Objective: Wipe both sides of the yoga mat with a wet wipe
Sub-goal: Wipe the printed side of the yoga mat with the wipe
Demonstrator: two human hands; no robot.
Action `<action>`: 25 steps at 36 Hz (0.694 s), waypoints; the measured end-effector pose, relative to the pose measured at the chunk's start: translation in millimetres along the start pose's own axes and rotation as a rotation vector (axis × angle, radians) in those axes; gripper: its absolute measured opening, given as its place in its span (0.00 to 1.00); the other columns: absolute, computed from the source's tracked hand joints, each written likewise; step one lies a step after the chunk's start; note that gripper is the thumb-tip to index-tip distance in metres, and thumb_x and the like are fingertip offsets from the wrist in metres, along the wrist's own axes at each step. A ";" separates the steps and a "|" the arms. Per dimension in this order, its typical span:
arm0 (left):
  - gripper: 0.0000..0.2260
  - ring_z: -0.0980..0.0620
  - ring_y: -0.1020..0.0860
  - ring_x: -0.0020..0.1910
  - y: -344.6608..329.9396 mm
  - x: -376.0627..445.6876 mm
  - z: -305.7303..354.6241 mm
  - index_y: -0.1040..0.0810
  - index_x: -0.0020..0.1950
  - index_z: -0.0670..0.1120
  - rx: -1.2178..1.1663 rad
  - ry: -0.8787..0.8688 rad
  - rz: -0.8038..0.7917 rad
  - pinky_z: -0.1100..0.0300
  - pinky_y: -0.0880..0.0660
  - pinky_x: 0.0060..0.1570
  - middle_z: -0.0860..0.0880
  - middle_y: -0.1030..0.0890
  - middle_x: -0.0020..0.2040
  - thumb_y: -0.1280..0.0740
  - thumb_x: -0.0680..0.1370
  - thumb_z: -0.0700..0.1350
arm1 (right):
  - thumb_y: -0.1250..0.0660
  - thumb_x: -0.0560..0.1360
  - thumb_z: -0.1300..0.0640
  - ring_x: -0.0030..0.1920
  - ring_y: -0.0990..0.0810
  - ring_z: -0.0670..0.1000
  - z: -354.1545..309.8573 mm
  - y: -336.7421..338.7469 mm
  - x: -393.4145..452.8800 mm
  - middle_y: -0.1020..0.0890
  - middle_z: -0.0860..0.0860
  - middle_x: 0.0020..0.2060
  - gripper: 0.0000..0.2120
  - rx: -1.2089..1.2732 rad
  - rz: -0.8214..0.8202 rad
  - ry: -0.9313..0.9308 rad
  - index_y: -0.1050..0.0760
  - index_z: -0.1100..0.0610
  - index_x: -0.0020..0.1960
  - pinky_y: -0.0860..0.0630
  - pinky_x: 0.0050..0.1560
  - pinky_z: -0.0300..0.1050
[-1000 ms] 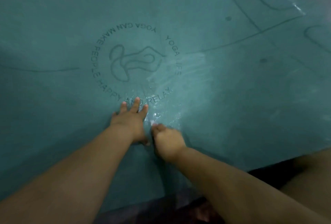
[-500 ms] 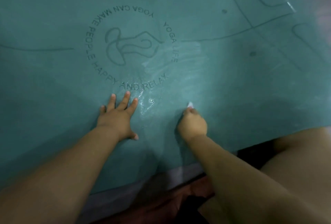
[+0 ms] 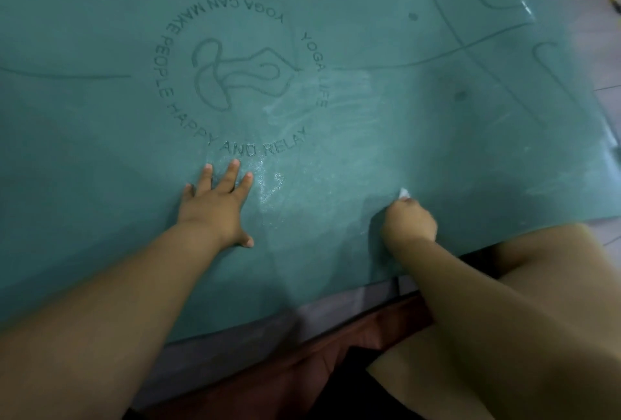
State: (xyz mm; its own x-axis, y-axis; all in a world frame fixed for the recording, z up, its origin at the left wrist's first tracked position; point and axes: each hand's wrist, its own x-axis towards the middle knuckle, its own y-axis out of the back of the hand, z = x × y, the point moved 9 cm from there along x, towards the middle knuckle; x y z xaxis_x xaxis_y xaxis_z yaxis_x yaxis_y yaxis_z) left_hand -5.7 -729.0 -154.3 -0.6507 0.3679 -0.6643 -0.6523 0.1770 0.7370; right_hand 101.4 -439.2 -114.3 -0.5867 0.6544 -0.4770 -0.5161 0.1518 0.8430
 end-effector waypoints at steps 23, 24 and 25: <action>0.35 0.43 0.56 0.77 -15.7 -30.4 7.3 0.58 0.78 0.51 0.085 -0.019 -0.034 0.50 0.48 0.73 0.55 0.63 0.77 0.41 0.79 0.60 | 0.46 0.77 0.67 0.63 0.26 0.58 -32.8 -61.2 -78.1 0.40 0.64 0.72 0.21 -0.066 -0.233 0.232 0.34 0.66 0.69 0.29 0.60 0.48; 0.36 0.43 0.55 0.77 -16.0 -31.3 5.9 0.57 0.78 0.51 0.080 -0.024 -0.035 0.50 0.48 0.73 0.55 0.62 0.77 0.41 0.79 0.60 | 0.46 0.77 0.68 0.63 0.26 0.58 -46.4 -67.3 -86.5 0.40 0.65 0.72 0.21 -0.074 -0.238 0.299 0.35 0.67 0.69 0.29 0.60 0.48; 0.36 0.43 0.55 0.77 -16.3 -32.3 4.5 0.57 0.78 0.51 0.075 -0.028 -0.037 0.51 0.48 0.73 0.55 0.61 0.78 0.40 0.78 0.60 | 0.46 0.77 0.68 0.62 0.25 0.58 -57.9 -72.9 -92.1 0.41 0.65 0.72 0.21 -0.082 -0.235 0.371 0.37 0.68 0.70 0.29 0.61 0.48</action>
State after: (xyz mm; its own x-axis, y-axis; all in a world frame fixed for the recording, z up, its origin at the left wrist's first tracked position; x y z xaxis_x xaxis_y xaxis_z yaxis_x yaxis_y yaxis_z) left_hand 27.7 -739.6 -144.3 -0.6150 0.3849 -0.6882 -0.6439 0.2586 0.7201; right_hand 156.9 -553.4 -146.3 -0.6245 0.2966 -0.7225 -0.7008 0.1956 0.6860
